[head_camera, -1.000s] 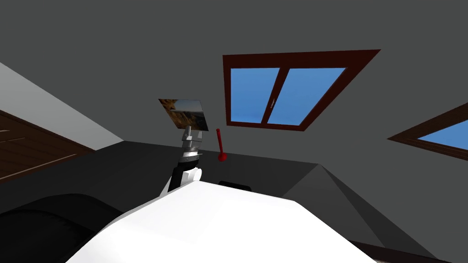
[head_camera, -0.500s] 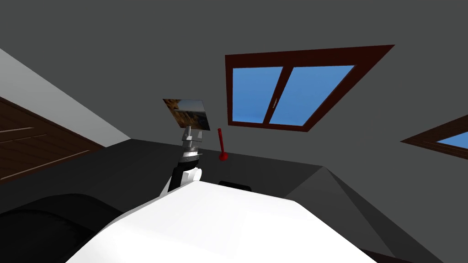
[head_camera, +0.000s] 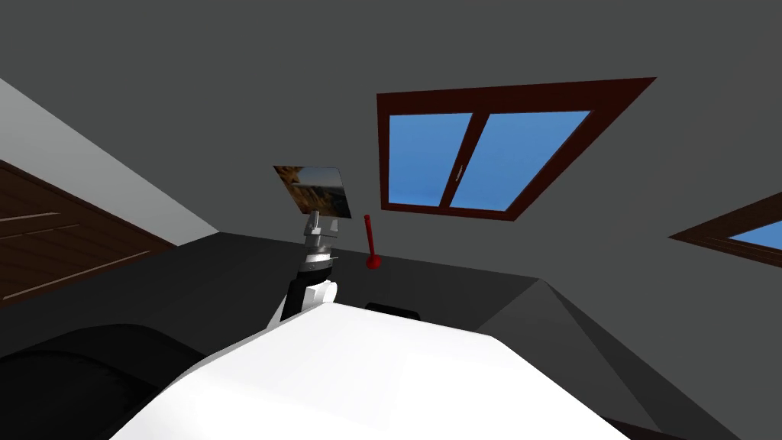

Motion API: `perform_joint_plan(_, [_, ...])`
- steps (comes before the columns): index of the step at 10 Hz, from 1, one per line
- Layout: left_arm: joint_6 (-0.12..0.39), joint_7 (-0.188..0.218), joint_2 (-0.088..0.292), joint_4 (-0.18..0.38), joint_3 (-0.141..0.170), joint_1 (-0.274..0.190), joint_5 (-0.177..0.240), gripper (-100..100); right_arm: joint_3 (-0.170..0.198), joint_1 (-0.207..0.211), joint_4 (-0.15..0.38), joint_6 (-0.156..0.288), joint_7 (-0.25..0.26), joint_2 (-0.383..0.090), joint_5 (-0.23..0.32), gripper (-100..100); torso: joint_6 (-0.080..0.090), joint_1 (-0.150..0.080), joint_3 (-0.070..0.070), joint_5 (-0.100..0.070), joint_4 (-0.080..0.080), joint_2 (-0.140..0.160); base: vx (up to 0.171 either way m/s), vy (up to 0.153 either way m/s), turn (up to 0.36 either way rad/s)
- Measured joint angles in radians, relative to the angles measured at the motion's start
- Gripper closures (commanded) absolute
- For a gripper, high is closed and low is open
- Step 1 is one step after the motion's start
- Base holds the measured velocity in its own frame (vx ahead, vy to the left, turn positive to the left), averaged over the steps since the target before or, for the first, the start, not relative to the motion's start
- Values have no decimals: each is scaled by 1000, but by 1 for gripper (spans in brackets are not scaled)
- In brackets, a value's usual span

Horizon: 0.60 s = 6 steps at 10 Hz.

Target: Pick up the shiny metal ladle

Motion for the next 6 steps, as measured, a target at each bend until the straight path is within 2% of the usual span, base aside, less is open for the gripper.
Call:
perform_joint_plan(1, [0,0,0,0,0,0,0,0,0,0,0,0,0,0,0,0,0,0,0,0,0,0,0,0,0])
perform_joint_plan(2, [0,0,0,0,0,0,0,0,0,0,0,0,0,0,0,100,0,0,0,0,0,0,16,-2,-103])
perform_joint_plan(5, [0,0,0,0,0,0,0,0,-37,57,-57,-9,-13,-10,-2,100,1,1,-1,0,0,-1,17,0,-54])
perform_joint_plan(6, [0,0,0,0,0,0,0,0,-39,59,-60,-11,-16,-10,0,0,0,1,0,0,0,-1,0,0,0])
